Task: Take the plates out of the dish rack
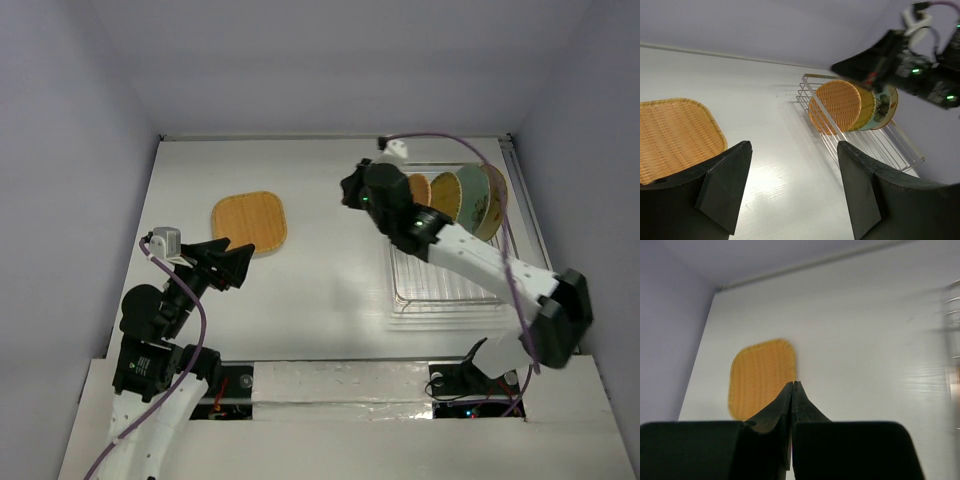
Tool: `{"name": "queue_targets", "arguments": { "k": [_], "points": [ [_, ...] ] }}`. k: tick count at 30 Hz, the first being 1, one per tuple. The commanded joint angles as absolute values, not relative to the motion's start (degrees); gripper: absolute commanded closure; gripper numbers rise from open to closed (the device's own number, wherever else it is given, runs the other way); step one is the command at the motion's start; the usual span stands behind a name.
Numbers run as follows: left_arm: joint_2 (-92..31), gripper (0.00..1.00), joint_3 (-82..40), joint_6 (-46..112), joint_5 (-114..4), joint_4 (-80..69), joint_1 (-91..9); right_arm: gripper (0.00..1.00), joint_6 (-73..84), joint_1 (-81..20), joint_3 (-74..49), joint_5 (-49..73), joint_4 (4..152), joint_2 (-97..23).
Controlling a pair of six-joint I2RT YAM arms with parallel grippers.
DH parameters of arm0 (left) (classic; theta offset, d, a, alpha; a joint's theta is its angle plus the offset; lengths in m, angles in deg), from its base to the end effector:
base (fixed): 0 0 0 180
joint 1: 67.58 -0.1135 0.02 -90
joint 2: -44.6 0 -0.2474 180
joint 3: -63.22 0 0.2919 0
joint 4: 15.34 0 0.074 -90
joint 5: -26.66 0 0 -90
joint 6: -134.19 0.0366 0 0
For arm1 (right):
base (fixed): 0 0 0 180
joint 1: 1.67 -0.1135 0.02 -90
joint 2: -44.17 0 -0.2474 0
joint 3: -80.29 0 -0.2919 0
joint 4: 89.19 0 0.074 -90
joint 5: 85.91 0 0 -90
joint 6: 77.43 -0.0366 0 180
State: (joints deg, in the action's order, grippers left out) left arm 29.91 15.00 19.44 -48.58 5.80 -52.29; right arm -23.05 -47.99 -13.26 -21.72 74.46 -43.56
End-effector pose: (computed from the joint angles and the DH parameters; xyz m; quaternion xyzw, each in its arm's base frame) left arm 0.1238 -0.0435 0.3609 0.0485 0.6276 -0.3402 0.6986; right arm 0.2905 0.2811 0.3218 0.0579 0.7956 0.2412 0.5527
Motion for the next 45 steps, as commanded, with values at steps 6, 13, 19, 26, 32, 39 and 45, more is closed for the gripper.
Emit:
{"name": "queue_targets", "arguments": {
  "k": [6, 13, 19, 26, 32, 39, 45],
  "points": [
    [29.22, 0.35, 15.15, 19.14, -47.70, 3.11, -52.64, 0.75, -15.30, -32.27, -25.09, -31.68, 61.12, -26.24],
    [28.96, 0.35, 15.15, 19.05, -47.70, 3.20, -53.16, 0.32, -12.57, -26.11, -27.38, -29.31, 60.40, -26.23],
    [28.96, 0.35, 15.15, 19.14, -47.52, 3.11, -53.16, 0.49, -11.08, -24.34, -25.54, -27.11, 62.07, -33.61],
    [29.05, 0.35, 15.15, 19.23, -47.53, 3.03, -53.16, 0.70, -9.50, -23.20, -23.16, -28.34, 62.07, -38.10],
    [29.22, 0.35, 15.15, 19.23, -47.44, 3.03, -53.69, 0.92, -6.95, -23.20, -20.97, -30.81, 60.23, -35.47],
    [29.05, 0.35, 15.24, 19.14, -47.26, 2.85, -53.69, 1.00, -4.13, -23.20, -16.06, -30.89, 55.67, -30.47],
    [28.87, 0.35, 15.24, 19.14, -47.08, 2.76, -53.69, 1.00, -3.17, -24.51, -12.01, -32.65, 52.50, -24.57]
  ]
}}
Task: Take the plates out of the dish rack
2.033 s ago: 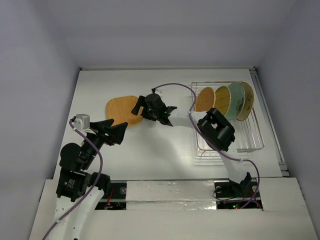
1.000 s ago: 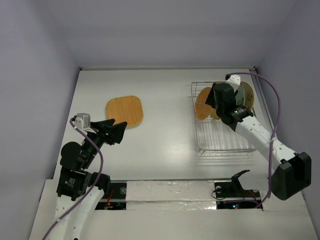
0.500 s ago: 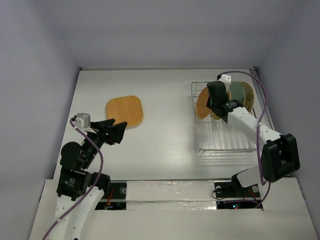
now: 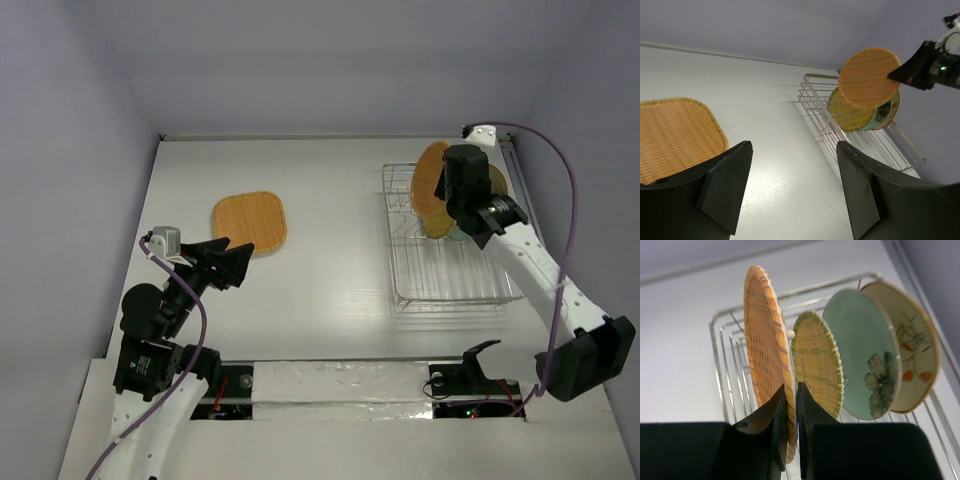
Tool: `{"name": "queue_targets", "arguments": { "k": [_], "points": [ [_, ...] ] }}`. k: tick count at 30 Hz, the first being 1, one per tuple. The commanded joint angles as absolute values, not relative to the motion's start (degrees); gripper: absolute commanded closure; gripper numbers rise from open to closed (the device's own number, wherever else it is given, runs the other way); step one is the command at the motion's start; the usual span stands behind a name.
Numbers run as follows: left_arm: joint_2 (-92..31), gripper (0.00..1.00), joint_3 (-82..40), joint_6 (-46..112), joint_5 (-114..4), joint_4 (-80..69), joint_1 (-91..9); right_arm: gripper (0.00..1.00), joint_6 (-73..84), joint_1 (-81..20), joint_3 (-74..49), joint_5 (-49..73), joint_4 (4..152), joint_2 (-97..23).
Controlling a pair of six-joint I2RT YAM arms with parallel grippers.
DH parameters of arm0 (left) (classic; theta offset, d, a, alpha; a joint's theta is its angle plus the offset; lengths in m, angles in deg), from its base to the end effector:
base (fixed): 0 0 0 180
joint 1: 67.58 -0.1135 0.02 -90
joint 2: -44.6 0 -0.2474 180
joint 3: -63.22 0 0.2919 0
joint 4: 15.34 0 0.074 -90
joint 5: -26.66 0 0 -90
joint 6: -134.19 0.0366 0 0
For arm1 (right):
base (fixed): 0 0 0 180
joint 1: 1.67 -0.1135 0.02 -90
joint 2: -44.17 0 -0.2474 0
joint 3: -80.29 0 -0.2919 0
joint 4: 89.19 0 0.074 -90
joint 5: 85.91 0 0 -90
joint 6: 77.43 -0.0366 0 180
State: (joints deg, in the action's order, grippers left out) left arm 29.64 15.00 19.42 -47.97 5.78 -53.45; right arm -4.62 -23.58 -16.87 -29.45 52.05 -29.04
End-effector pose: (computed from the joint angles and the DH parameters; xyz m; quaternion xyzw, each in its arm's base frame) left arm 0.1256 -0.0416 0.3604 0.0458 0.6297 -0.3359 0.6990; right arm 0.3115 0.1035 0.3483 0.1120 0.8309 -0.0721 0.5403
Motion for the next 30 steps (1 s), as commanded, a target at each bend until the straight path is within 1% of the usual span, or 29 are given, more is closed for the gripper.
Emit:
{"name": "queue_targets", "arguments": {
  "k": [1, 3, 4, 6, 7, 9, 11, 12, 14, 15, 18, 19, 21, 22, 25, 30],
  "points": [
    [28.96, 0.35, 15.24, 19.14, -47.08, 2.76, -53.69, 1.00, -3.43, -25.39, -11.13, -32.65, 52.49, -22.83],
    [28.96, 0.35, 15.24, 19.14, -46.91, 2.76, -53.69, 1.00, -4.30, -27.67, -10.42, -31.69, 53.19, -21.58],
    [28.96, 0.35, 15.24, 19.23, -46.91, 2.76, -54.21, 1.00, -5.87, -28.73, -10.33, -28.38, 53.98, -20.79],
    [28.96, 0.37, 15.24, 19.14, -47.00, 2.76, -54.22, 1.00, -8.77, -32.05, -11.38, -22.75, 60.20, -20.96],
    [28.79, 0.38, 15.15, 19.06, -47.00, 2.76, -54.22, 1.00, -10.18, -33.12, -12.17, -16.63, 62.75, -21.57],
    [28.70, 0.41, 15.15, 19.05, -47.43, 2.85, -54.22, 1.00, -12.99, -35.84, -13.32, -11.58, 70.20, -25.52],
    [28.52, 0.45, 15.06, 19.05, -47.87, 3.20, -54.22, 1.00, -16.86, -40.50, -12.10, -8.49, 74.44, -29.47],
    [28.52, 0.53, 15.15, 18.97, -48.57, 3.29, -54.22, 1.00, -19.57, -41.91, -11.04, -7.70, 77.95, -33.92],
    [28.52, 0.66, 14.97, 18.88, -49.63, 3.90, -54.22, 1.00, -22.22, -44.98, -8.76, -4.89, 81.56, -38.43],
    [28.52, 0.79, 14.97, 18.62, -50.42, 4.17, -54.74, 1.00, -23.72, -45.61, -7.44, -4.18, 86.20, -42.80],
    [28.43, 0.89, 14.53, 18.44, -52.18, 4.96, -54.74, 1.00, -30.48, -46.14, -3.67, 0.47, 93.44, -50.03],
    [28.52, 0.90, 14.53, 18.35, -52.70, 5.13, -54.74, 1.00, -33.37, -46.14, -2.08, 2.31, 93.97, -55.01],
    [28.61, 0.91, 14.44, 18.35, -52.97, 5.40, -54.74, 1.00, -35.24, -46.66, 1.08, 3.64, 94.68, -59.87],
    [28.61, 0.91, 14.44, 18.35, -53.06, 5.31, -54.74, 1.00, -36.90, -46.67, 4.14, 6.26, 94.77, -64.25],
    [28.70, 0.90, 14.53, 18.26, -52.98, 5.31, -54.74, 1.00, -40.24, -46.67, 8.46, 8.21, 95.12, -71.46],
    [28.70, 0.88, 14.62, 18.35, -52.01, 5.05, -54.74, 1.00, -46.13, -46.67, 11.81, 11.81, 98.37, -79.92]
  ]
}}
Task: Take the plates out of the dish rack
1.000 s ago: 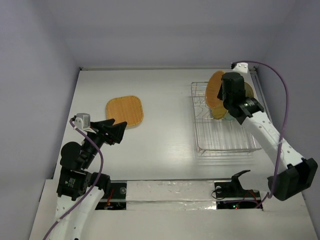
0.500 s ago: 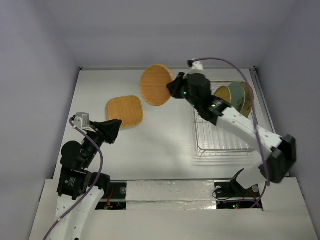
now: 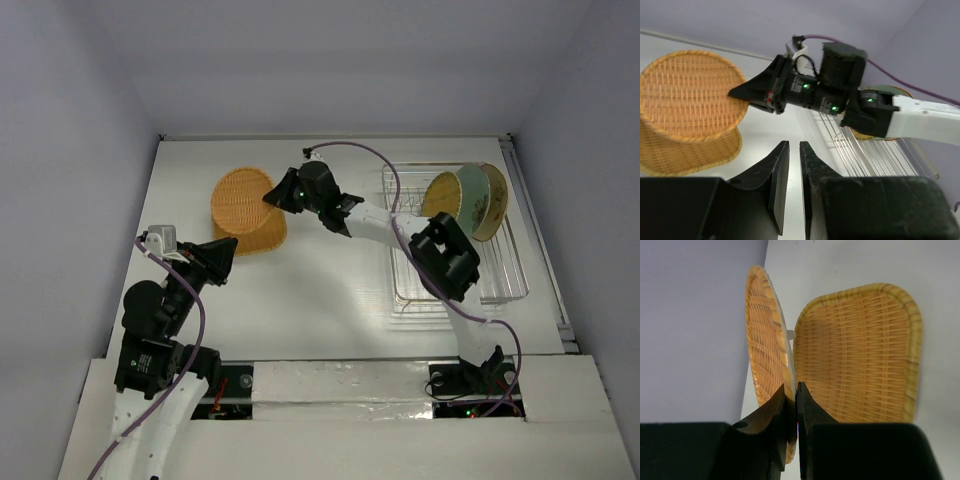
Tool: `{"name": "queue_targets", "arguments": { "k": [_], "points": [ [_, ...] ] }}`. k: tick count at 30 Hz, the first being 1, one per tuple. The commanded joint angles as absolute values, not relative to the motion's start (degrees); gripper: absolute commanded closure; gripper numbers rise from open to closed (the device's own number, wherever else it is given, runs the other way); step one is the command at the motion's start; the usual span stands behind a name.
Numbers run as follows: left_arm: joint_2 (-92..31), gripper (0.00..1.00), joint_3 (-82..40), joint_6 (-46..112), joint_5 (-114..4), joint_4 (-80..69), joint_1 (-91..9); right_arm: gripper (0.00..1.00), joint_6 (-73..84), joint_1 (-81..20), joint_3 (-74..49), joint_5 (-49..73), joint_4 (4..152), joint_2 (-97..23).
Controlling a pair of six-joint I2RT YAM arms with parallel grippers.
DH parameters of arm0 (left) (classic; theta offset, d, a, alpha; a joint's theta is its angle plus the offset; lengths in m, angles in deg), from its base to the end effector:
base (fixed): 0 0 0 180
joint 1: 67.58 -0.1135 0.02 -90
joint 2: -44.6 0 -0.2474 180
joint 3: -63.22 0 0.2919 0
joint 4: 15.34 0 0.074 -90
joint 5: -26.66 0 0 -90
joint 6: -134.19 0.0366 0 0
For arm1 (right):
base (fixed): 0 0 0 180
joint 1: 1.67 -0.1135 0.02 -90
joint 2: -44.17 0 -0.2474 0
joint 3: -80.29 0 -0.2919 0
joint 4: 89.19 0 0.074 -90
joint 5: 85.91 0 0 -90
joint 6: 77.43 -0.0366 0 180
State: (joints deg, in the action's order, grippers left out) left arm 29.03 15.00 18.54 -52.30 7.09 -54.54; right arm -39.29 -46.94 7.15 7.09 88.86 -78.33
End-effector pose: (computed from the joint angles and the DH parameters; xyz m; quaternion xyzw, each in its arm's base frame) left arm 0.1306 -0.0374 0.3569 0.0033 0.6426 -0.3112 0.7002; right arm 0.3783 0.3846 0.2101 0.0309 0.8062 0.4567 0.3749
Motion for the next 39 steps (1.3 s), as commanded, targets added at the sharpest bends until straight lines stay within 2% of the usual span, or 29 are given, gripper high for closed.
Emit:
{"name": "queue_targets", "arguments": {
  "k": [1, 6, 10, 11, 15, 21, 25, 30, 39],
  "points": [
    [28.61, 0.88, 14.71, 18.35, -51.83, 4.87, -54.74, 1.00, -48.06, -47.19, 12.25, 12.26, 98.63, -81.07],
    [28.52, 0.87, 14.71, 18.35, -51.83, 4.87, -54.74, 1.00, -51.15, -47.72, 13.75, 10.94, 97.85, -86.08],
    [28.61, 0.86, 14.80, 18.44, -51.74, 4.87, -54.74, 0.90, -51.33, -47.72, 11.91, 9.81, 96.97, -86.62],
    [28.61, 0.86, 14.80, 18.44, -51.74, 4.87, -54.74, 0.82, -50.98, -47.72, 11.56, 9.71, 96.71, -86.44],
    [28.70, 0.85, 14.71, 18.35, -51.74, 4.87, -54.74, 0.67, -48.52, -48.25, 11.38, 9.80, 92.67, -86.53],
    [28.61, 0.84, 14.71, 18.44, -52.01, 5.05, -55.27, 0.28, -42.90, -48.78, 12.34, 8.48, 85.91, -86.26],
    [28.61, 0.84, 14.71, 18.35, -52.18, 5.05, -55.27, 0.12, -37.55, -49.30, 13.84, 6.12, 80.10, -86.18],
    [28.70, 0.84, 14.62, 18.35, -52.10, 5.14, -55.27, 0.01, -32.09, -49.83, 13.93, 1.19, 72.64, -83.63],
    [28.78, 0.84, 14.62, 18.44, -52.18, 5.14, -55.27, 0.00, -21.81, -50.45, 14.81, -12.95, 59.19, -77.39]
  ]
}}
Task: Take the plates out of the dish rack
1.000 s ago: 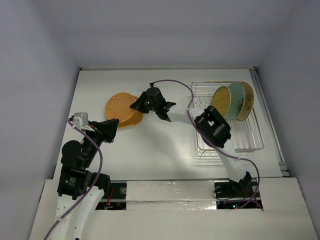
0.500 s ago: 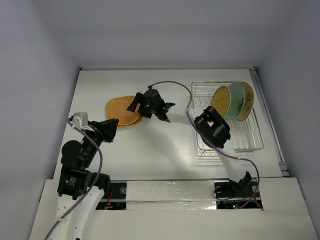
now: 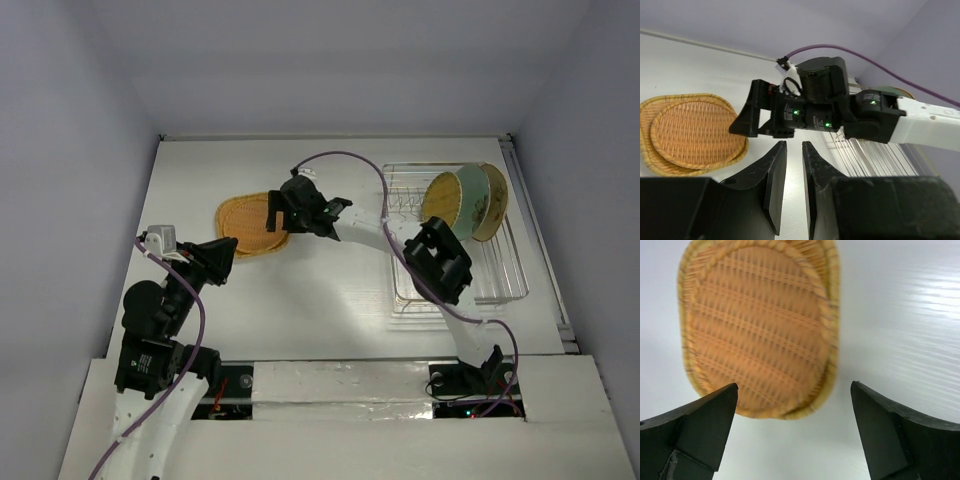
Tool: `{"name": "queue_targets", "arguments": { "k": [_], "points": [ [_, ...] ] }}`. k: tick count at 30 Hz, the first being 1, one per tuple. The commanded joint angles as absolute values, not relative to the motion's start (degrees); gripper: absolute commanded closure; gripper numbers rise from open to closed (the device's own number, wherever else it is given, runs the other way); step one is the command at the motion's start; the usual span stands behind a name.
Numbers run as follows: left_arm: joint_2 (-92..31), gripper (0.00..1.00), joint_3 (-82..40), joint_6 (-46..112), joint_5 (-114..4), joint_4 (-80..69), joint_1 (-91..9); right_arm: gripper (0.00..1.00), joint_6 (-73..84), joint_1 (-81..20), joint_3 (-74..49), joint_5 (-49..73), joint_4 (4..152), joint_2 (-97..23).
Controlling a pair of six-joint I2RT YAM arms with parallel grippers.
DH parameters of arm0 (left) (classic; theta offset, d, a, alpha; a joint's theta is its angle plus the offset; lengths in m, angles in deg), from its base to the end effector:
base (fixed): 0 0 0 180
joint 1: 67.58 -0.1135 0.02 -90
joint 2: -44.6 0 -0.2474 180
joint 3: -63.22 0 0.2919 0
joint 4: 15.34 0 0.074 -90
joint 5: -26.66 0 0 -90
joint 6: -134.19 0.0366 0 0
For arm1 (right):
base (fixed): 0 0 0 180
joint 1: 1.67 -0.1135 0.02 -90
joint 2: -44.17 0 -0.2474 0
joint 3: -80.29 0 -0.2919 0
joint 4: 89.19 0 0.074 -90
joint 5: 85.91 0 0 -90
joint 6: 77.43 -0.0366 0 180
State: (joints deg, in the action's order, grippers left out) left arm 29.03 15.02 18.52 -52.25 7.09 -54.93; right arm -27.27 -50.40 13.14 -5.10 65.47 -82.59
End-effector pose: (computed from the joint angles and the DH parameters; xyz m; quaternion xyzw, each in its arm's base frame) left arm 0.1309 -0.0366 0.3568 0.0013 0.6427 -0.3092 0.7009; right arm 0.3584 0.3995 0.1719 -0.0356 0.9006 0.2464 0.3563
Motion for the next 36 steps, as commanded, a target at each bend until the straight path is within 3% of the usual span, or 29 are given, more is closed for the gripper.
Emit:
{"name": "queue_targets", "arguments": {
  "k": [1, 3, 5, 7, 8, 9, 17, 20, 21, 22, 24, 29, 33, 36],
  "points": [
    [28.78, 0.84, 14.53, 18.35, -52.18, 5.05, -55.79, 0.00, -20.41, -50.45, 14.72, -14.01, 58.48, -76.78],
    [28.87, 0.84, 14.62, 18.44, -52.10, 5.14, -55.80, 0.01, -19.60, -50.45, 14.20, -16.65, 56.72, -74.41],
    [28.78, 0.84, 14.62, 18.44, -52.09, 5.05, -55.80, 0.08, -19.25, -50.45, 11.57, -19.97, 57.85, -71.17],
    [28.78, 0.84, 14.62, 18.53, -52.09, 5.05, -55.80, 0.48, -18.55, -50.45, 5.25, -23.14, 60.92, -64.05],
    [28.78, 0.84, 14.62, 18.44, -52.18, 5.14, -55.80, 0.88, -18.46, -49.75, 3.14, -27.42, 61.37, -61.51],
    [28.70, 0.84, 14.62, 18.53, -52.18, 5.05, -55.80, 1.00, -18.37, -48.96, 1.29, -29.55, 60.68, -58.87],
    [29.57, 0.90, 14.71, 18.70, -51.92, 4.61, -55.80, 0.99, -17.05, -33.06, -22.50, -36.35, 56.62, -28.22],
    [29.40, 0.91, 14.62, 18.62, -52.10, 4.70, -55.80, 0.73, -15.12, -26.20, -27.71, -33.80, 57.24, -22.21],
    [29.31, 0.91, 14.71, 18.70, -51.92, 4.70, -55.80, 0.49, -14.77, -24.88, -28.43, -33.71, 56.81, -21.76],
    [28.96, 0.89, 14.79, 18.70, -51.48, 4.44, -55.80, 0.38, -14.24, -23.48, -29.04, -33.71, 56.89, -21.49],
    [28.52, 0.85, 14.80, 18.79, -51.13, 4.52, -55.80, 0.30, -13.71, -19.52, -30.19, -32.57, 57.15, -22.27],
    [28.26, 0.80, 14.79, 18.70, -51.57, 4.61, -55.80, 0.32, -11.96, -15.20, -31.95, -27.83, 60.75, -24.82],
    [27.99, 0.78, 14.80, 18.70, -51.48, 4.61, -55.80, 0.46, -10.64, -13.18, -31.07, -25.53, 63.47, -29.39],
    [27.90, 0.77, 14.88, 18.70, -51.22, 4.43, -55.80, 0.49, -9.67, -13.18, -30.11, -25.45, 64.79, -31.51]
  ]
}}
